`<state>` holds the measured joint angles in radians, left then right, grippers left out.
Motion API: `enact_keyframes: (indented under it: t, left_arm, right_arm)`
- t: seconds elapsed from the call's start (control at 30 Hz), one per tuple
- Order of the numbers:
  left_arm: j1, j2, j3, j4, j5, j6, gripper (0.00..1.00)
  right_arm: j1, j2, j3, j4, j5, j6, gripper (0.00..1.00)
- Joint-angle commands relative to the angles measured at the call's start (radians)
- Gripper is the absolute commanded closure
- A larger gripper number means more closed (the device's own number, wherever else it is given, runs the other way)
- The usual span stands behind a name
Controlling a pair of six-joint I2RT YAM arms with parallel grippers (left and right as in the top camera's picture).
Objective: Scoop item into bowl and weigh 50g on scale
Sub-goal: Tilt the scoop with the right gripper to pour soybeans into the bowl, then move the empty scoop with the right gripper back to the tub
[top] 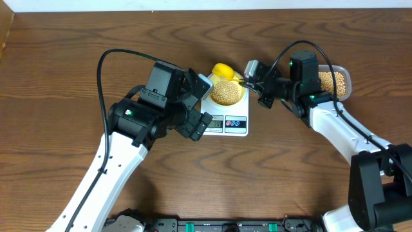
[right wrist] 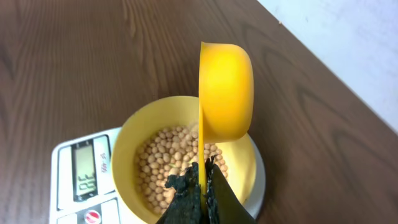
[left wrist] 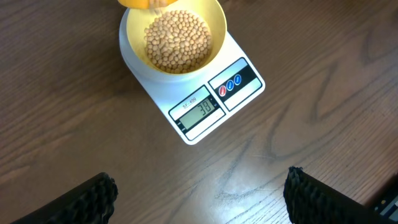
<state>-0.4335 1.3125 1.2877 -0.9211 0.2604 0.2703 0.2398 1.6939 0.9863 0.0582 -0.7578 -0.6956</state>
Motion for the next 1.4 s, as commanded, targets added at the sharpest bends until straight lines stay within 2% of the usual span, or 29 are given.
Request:
enact_keyframes:
  t: [0.0,0.23,0.5,0.87,1.0,1.17,1.37]
  left_arm:
    - [0.003,-0.009,-0.002,-0.006,0.005,0.017,0.12]
    - [0.003,-0.009,-0.002,-0.006,0.005,0.017,0.12]
    - [0.003,-0.009,-0.002,-0.006,0.005,0.017,0.12]
    - [0.003,-0.009,-0.002,-0.006,0.005,0.017,0.12]
    - [0.003,-0.009,-0.002,-0.006,0.005,0.017,0.12]
    - [0.003,-0.009,-0.002,-0.006,0.005,0.017,0.12]
    - [0.003,-0.009,-0.002,-0.006,0.005,0.017,0.12]
  right_arm:
    - [0.005,0.0,-0.002,0.002,0.013,-0.112,0.99]
    - [0.005,0.0,-0.002,0.004,0.045,-0.172,0.99]
    - [0.005,-0.002,-0.002,0.049,0.021,-0.172,0.99]
    - [-0.013,-0.119,-0.002,0.071,0.033,0.033,0.99]
    - [-0.038,-0.19,-0.002,0.037,0.157,0.056,0.99]
    - [-0.073,-0.271,-0.002,-0.053,0.415,0.055,0.99]
    - [-0.15,-0.32,-0.002,-0.192,0.534,0.056,0.99]
